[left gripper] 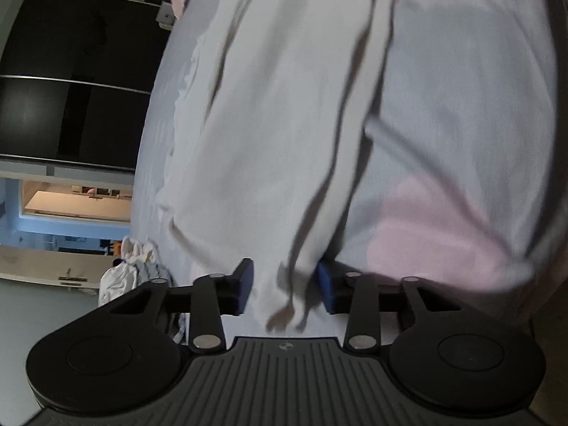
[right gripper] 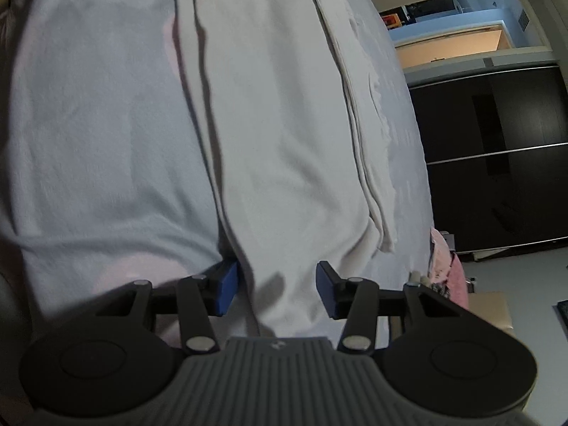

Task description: Fold clothes

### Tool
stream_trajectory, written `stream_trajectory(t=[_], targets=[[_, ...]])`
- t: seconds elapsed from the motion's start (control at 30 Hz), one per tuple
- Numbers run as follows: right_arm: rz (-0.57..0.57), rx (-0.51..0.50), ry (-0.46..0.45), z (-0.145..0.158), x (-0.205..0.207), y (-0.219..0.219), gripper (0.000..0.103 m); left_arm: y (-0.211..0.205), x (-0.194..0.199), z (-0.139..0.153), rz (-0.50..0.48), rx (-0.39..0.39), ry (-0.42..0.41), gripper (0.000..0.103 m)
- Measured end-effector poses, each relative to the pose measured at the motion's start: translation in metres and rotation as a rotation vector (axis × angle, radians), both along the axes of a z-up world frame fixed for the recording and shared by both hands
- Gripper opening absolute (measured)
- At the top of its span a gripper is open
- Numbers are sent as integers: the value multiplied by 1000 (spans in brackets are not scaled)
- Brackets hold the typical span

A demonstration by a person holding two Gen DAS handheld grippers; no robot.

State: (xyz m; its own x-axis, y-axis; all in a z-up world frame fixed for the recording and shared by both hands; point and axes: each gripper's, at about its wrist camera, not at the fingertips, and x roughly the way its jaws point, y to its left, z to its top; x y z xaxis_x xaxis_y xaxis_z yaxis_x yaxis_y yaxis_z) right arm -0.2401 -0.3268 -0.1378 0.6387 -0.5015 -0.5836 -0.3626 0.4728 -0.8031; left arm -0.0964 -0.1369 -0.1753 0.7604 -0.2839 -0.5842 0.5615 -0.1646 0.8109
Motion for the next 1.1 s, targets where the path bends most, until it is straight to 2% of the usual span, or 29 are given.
stream_trajectory(t=[0.1, 0.13, 0.2, 0.23, 0.3, 0.33, 0.4, 0.57, 0.73, 0.93, 1.1], targets=[[3, -31, 5, -2, -2, 2, 49, 2, 5, -4, 3, 24, -19, 31], [5, -26, 13, -3, -2, 2, 42, 0, 6, -4, 14, 20, -11, 29], [10, -26, 23, -5, 0, 4, 29, -6, 8, -4, 39, 12, 6, 13], [11, -30, 27, -6, 1, 5, 18, -7, 8, -3, 49, 10, 21, 10], [14, -38, 32, -7, 3, 6, 12, -7, 10, 5, 83, -24, 61, 3], [7, -39, 24, -5, 4, 5, 5, -7, 12, 12, 109, -61, 83, 3], [-24, -25, -12, 2, 6, 1, 5, -7, 17, 25, 163, -135, 127, 3], [-72, 13, -135, 36, 15, -5, 4, -8, 31, 78, 246, -353, 165, 2], [-132, 53, -288, 79, 19, -17, 4, -9, 54, 135, 307, -520, 198, 2], [-157, 47, -404, 124, 22, -24, 4, -22, 76, 188, 322, -627, 224, 2], [-162, 71, -446, 157, 51, -46, 4, -47, 122, 213, 330, -655, 231, 2]])
